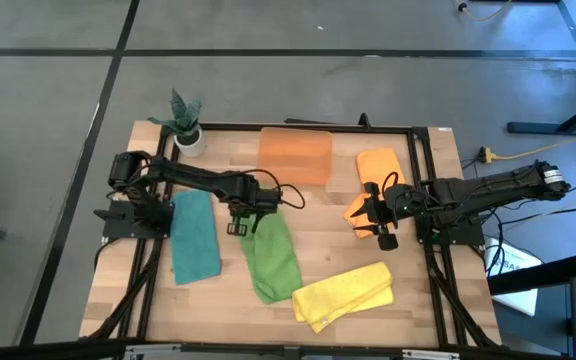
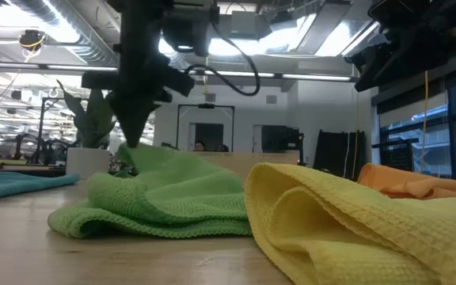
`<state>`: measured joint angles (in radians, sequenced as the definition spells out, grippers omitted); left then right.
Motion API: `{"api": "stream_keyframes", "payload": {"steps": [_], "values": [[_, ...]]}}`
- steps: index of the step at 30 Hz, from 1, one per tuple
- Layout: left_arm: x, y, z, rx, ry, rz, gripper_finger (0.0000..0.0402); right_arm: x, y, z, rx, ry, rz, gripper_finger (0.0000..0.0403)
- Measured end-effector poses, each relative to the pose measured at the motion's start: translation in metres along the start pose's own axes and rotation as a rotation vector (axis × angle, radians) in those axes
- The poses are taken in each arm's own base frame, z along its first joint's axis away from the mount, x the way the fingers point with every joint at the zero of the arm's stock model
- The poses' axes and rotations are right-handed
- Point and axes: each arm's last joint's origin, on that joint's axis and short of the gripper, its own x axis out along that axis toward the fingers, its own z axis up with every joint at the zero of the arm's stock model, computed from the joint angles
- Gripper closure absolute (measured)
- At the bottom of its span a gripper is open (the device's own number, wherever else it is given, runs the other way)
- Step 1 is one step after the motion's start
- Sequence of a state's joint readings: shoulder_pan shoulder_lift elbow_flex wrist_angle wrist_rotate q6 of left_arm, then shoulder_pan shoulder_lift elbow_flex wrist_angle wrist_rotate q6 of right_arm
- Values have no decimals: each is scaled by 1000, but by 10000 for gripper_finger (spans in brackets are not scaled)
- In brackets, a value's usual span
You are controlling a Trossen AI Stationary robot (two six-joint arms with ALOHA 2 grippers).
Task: Roll microfiber towels into tight, uniform cylinder then place into a basket
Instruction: Roll the green microfiber cloth
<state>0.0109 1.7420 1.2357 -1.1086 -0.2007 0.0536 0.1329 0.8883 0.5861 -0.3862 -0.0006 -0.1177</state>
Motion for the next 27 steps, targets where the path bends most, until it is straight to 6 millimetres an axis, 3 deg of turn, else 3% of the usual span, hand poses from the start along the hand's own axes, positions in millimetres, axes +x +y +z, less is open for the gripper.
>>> {"api": "stream_keyframes", "payload": {"steps": [6,18,27], "values": [[15,-4,-7,7,30,-19,401,0,0,0,0,1,0,237],[17,-4,0,-8,-40,-1,401,0,0,0,0,1,0,237],[17,-3,1,-119,-54,-1,355,0,0,0,0,1,0,237]]}}
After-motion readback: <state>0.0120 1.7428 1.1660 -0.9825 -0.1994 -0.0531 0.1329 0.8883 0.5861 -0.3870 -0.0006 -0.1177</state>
